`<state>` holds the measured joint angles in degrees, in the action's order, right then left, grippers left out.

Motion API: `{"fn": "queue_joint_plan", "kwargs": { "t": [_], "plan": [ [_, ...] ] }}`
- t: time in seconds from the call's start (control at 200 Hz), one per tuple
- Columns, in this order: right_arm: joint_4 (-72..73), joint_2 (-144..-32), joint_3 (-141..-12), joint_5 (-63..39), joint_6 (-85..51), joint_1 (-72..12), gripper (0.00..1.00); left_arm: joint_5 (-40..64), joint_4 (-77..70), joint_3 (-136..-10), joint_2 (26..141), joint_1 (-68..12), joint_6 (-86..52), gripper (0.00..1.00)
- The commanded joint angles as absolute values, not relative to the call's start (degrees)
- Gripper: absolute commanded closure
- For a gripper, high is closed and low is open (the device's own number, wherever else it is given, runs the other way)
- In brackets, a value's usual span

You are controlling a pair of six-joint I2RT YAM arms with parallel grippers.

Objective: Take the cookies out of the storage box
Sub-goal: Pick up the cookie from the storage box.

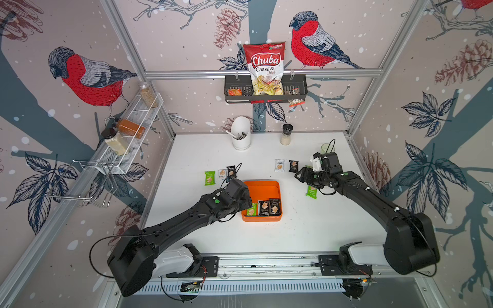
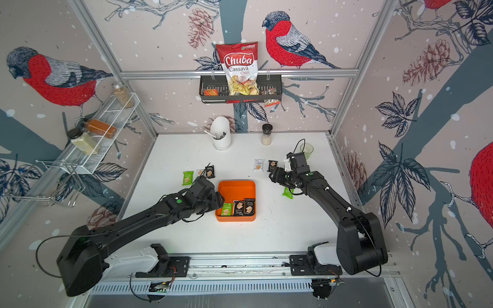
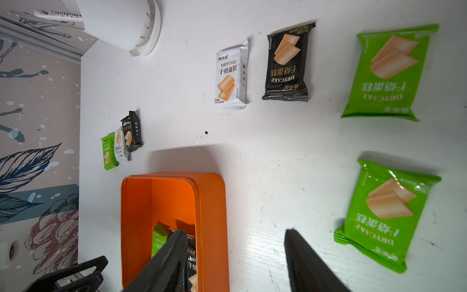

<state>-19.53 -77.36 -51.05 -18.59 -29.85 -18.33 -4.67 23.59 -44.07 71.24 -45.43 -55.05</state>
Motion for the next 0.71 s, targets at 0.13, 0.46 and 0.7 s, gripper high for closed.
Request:
{"fn": "queue_joint_plan", "kwargs": {
  "t": [0.13,0.46,0.7],
  "plan": [
    [-19.4,-75.3,-50.5,-17.9,-28.6,-17.6,0.33,-9.2,31.0,-53.9,81.4,-48.5,-51.0,0.31],
    [-18.9,-75.1,-49.5,-18.6,-28.6,-16.4,0.34,-12.8,40.5,-64.3,94.0,-53.1,-49.8,0.54],
    [-19.8,-74.9,-49.8,-18.4,-27.5,-15.3,0.34,-12.2,42.8,-65.2,99.1,-53.4,-51.1,0.4]
  ]
}}
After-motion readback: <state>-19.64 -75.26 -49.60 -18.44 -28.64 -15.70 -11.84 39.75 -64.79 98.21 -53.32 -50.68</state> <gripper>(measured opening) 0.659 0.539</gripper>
